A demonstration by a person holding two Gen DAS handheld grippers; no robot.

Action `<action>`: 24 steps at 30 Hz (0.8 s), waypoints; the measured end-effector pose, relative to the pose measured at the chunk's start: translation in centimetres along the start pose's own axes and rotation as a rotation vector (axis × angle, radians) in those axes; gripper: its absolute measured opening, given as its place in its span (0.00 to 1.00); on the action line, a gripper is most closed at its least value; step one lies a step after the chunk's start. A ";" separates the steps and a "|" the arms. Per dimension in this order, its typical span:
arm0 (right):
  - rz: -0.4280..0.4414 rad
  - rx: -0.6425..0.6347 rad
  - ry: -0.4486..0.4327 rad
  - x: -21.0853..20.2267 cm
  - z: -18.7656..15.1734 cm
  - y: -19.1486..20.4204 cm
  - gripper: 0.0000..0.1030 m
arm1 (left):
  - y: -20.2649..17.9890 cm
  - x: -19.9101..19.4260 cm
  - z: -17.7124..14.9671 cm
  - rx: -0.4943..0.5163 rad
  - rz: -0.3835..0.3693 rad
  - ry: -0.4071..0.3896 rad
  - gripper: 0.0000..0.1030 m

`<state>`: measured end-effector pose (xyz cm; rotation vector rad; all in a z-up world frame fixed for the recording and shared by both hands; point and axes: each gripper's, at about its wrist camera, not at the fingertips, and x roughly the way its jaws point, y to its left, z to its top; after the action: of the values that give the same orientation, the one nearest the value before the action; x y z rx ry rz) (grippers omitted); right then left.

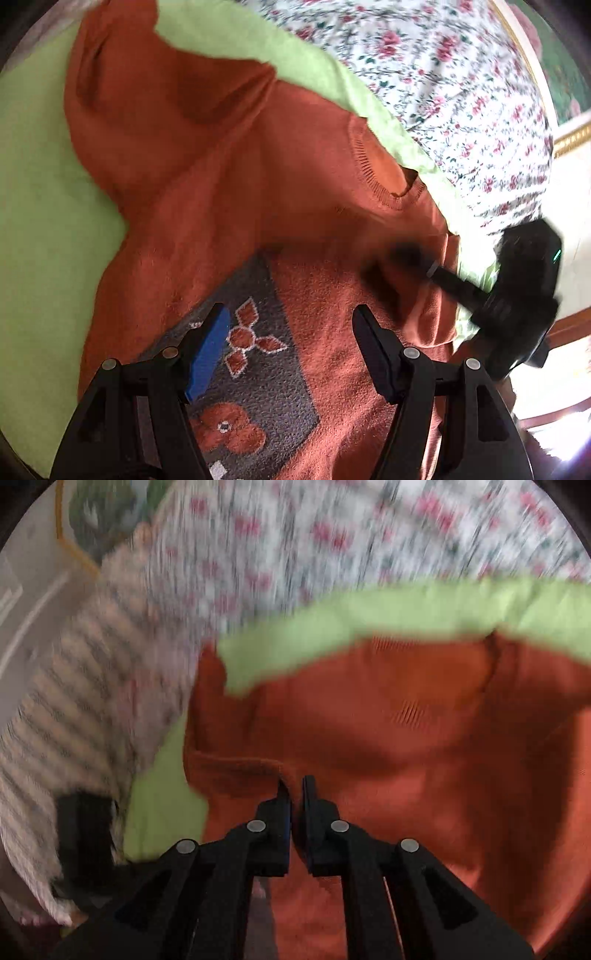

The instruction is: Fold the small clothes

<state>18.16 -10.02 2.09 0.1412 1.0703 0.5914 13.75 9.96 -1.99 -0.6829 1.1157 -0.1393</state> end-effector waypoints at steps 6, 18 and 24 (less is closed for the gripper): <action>-0.012 -0.018 0.158 2.3 -4.0 -0.7 0.53 | 0.7 3.5 1.3 -0.009 -0.034 0.059 0.71; -0.069 0.114 0.047 -4.6 -6.5 -5.5 0.54 | -2.3 7.6 4.1 0.096 -0.034 0.083 0.09; -0.124 0.216 -0.041 -7.9 -7.3 -8.3 0.54 | -5.3 3.3 4.4 0.288 0.028 -0.036 0.07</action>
<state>12.45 -22.27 1.54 0.2720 1.0934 0.3596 20.25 6.30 -0.41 -0.4111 1.0443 -0.2572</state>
